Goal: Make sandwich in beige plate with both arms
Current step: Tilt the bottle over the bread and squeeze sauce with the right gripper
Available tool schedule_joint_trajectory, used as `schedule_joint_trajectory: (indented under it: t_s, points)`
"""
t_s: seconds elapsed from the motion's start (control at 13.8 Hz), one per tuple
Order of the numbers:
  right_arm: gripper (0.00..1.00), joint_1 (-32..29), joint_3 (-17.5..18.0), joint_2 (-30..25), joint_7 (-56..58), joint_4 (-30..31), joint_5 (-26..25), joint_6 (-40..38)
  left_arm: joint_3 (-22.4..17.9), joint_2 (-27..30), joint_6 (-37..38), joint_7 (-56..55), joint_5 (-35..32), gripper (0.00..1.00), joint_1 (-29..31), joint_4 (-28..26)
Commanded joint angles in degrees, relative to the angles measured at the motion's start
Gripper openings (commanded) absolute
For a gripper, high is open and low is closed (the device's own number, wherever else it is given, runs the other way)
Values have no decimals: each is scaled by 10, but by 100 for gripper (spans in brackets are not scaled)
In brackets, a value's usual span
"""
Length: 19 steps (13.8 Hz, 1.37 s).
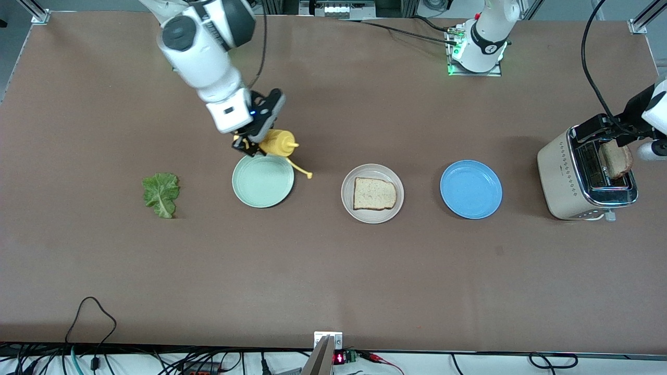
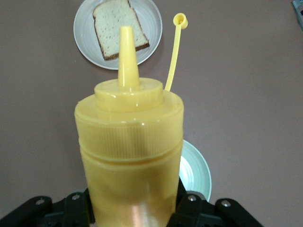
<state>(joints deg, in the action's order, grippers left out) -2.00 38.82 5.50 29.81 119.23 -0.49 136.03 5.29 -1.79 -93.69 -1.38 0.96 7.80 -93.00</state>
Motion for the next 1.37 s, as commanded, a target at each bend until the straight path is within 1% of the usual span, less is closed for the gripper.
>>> schedule_joint_trajectory:
  t_s: [0.0, 0.14, 0.22, 0.29, 0.36, 0.51, 0.58, 0.65, 0.79, 0.87, 0.94, 1.08, 1.3]
  points:
    - [0, 56, -2, 63, -107, -36, -112, -1, 4, 13, 1, -4, -15, 100, 3, -10]
    - [0, 94, -5, 108, -162, -63, -179, -3, 4, 13, 3, -4, -15, 100, 3, -10]
    - [0, 109, -11, 131, -180, -79, -197, -11, 4, 13, 7, -4, -14, 100, 4, -11]
    - [0, 134, -27, 157, -193, -103, -215, -23, 3, 13, 8, -4, -14, 100, 4, -10]
    - [0, 174, -58, 184, -206, -136, -236, -41, 3, 13, 9, -4, -14, 100, 4, -10]
    - [0, 259, -123, 242, -218, -218, -256, -86, 3, 13, 11, -4, -14, 100, 4, -10]
    - [0, 285, -141, 265, -218, -246, -257, -97, 3, 13, 11, -3, -14, 100, 4, -10]
    - [0, 313, -168, 283, -219, -264, -257, -98, 4, 13, 13, 3, -14, 100, 4, -10]
    - [0, 362, -211, 312, -220, -290, -258, -99, 3, 13, 16, 4, -14, 100, 4, -10]
    - [0, 379, -227, 324, -226, -297, -259, -99, 3, 13, 17, 4, -14, 100, 4, -10]
    - [0, 386, -233, 330, -236, -302, -260, -99, 3, 13, 17, 4, -14, 100, 4, -10]
    - [0, 386, -233, 332, -237, -304, -271, -99, 2, 10, 17, 4, -14, 100, 5, -9]
    - [0, 367, -233, 317, -230, -303, -270, -101, 2, 11, 18, 3, -14, 100, 6, -10]
